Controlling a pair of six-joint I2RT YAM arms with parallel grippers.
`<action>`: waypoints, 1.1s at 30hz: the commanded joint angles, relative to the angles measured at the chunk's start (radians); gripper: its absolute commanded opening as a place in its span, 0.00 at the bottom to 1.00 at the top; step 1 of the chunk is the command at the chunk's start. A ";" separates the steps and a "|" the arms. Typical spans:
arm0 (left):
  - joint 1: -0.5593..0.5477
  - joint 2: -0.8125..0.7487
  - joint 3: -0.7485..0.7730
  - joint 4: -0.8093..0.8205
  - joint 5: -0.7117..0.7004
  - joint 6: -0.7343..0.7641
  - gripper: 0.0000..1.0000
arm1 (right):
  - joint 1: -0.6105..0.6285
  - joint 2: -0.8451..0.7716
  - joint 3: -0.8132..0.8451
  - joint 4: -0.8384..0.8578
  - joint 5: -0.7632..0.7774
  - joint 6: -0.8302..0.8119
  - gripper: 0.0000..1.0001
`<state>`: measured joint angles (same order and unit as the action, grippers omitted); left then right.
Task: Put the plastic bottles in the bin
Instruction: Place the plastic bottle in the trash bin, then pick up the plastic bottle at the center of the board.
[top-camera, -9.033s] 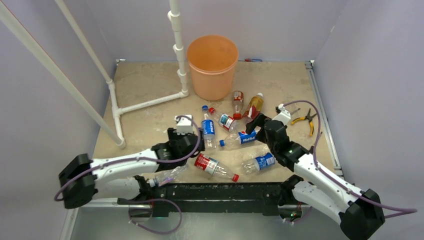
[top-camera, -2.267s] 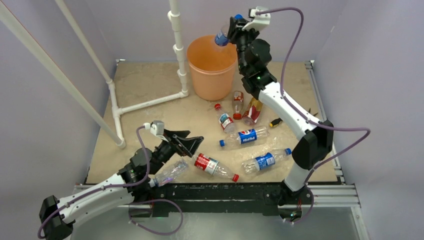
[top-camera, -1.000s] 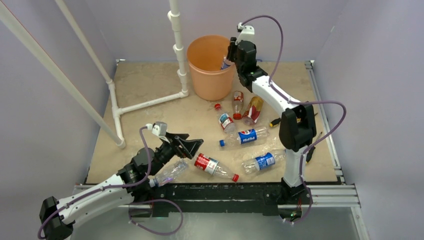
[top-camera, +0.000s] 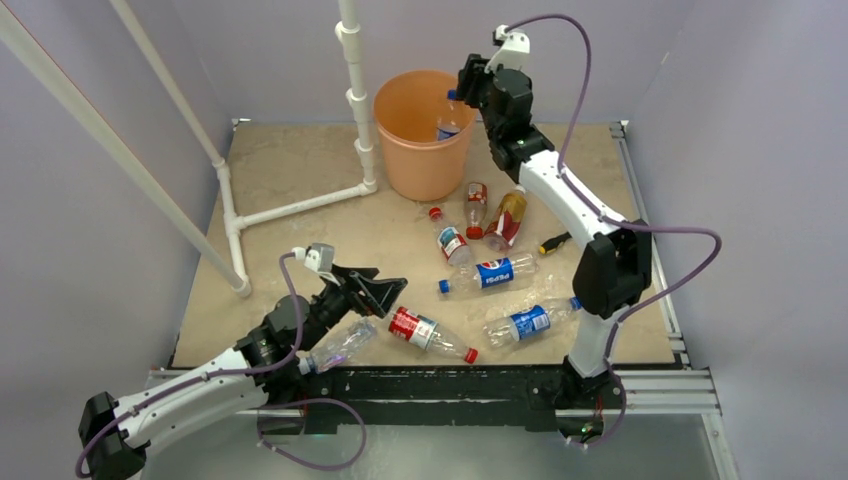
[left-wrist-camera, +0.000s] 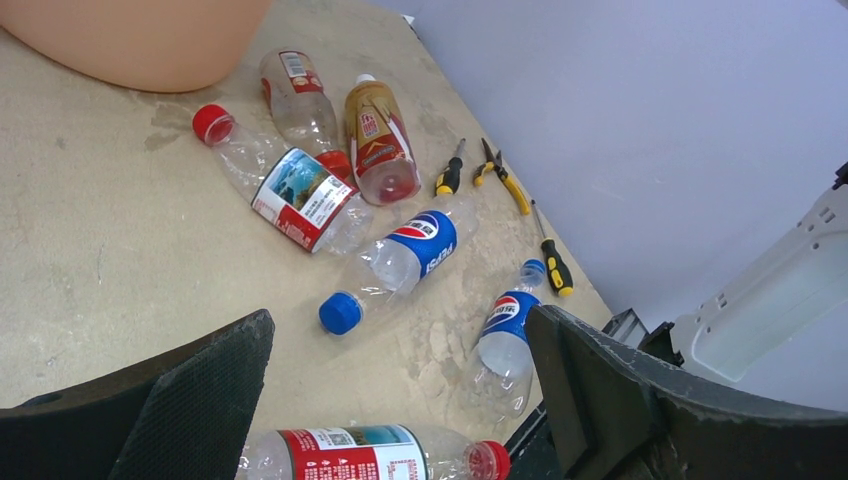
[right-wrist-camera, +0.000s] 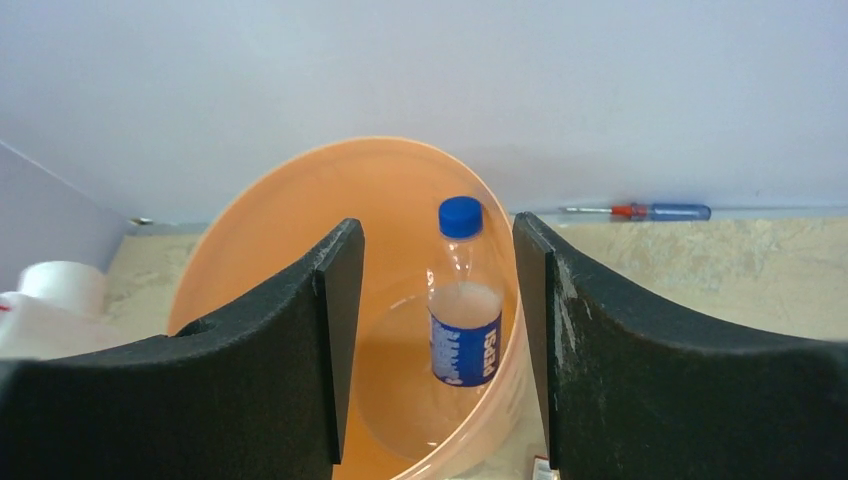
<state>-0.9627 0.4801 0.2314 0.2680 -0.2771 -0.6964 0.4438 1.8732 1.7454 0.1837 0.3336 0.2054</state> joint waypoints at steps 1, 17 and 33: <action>0.002 0.011 -0.001 0.033 -0.009 -0.011 0.99 | -0.001 -0.109 -0.008 0.061 -0.015 0.030 0.59; 0.002 0.135 0.020 0.082 -0.044 -0.052 0.99 | 0.013 -0.675 -0.518 0.131 -0.188 0.266 0.60; 0.002 0.354 0.128 0.010 -0.087 -0.108 0.99 | 0.026 -1.088 -1.043 -0.143 -0.278 0.427 0.63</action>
<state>-0.9627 0.7967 0.3058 0.2539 -0.3668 -0.8013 0.4686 0.8200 0.7853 0.1452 0.0914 0.5419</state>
